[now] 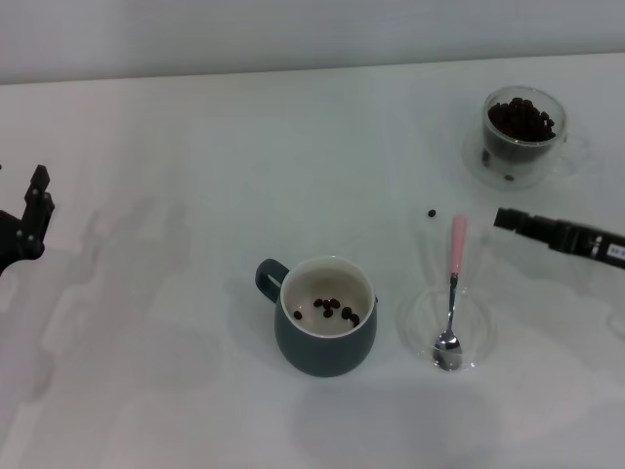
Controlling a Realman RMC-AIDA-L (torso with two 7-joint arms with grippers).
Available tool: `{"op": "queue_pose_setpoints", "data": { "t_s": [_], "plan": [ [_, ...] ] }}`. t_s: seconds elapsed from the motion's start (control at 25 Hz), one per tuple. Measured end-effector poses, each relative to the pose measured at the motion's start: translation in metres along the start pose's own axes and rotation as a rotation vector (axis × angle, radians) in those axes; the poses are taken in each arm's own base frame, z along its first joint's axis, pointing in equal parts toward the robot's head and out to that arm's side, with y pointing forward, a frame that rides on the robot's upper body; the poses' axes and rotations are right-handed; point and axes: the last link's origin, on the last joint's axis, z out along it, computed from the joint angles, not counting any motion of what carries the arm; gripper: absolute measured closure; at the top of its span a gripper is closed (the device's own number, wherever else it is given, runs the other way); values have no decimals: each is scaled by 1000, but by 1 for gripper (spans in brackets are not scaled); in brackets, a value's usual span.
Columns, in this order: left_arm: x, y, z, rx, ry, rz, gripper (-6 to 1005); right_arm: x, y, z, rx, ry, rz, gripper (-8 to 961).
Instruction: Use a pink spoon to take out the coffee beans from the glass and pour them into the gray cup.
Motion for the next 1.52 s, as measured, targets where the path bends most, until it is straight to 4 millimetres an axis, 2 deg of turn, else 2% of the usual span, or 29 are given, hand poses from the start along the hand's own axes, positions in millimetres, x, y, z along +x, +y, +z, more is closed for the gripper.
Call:
{"op": "queue_pose_setpoints", "data": {
  "t_s": [0.16, 0.4, 0.56, 0.68, 0.92, 1.2, 1.32, 1.44, 1.52],
  "plan": [
    [0, 0, 2, -1, -2, 1, 495, -20, -11, -15, 49, -82, -16, 664],
    [0, -5, 2, 31, -2, 6, 496, -58, -34, -57, 187, -295, -121, 663],
    [0, -12, 2, 80, -1, -2, 496, -69, -40, -76, 276, -416, -238, 662],
    [0, -17, 1, 115, 0, -12, 497, -69, -45, -87, 376, -540, -313, 661],
    [2, -28, 0, 203, 13, -42, 495, -64, -47, -96, 495, -639, -410, 656],
    [2, -35, -2, 269, 22, -68, 491, -77, -46, -105, 576, -717, -537, 644],
    [3, -35, -2, 272, 23, -70, 489, -80, -45, -103, 610, -726, -594, 634],
    [3, -34, -3, 273, 27, -76, 488, -79, -43, -97, 618, -723, -620, 406],
    [4, -34, -3, 274, 36, -77, 488, -78, -42, -94, 620, -738, -611, 406]
  ]
}}
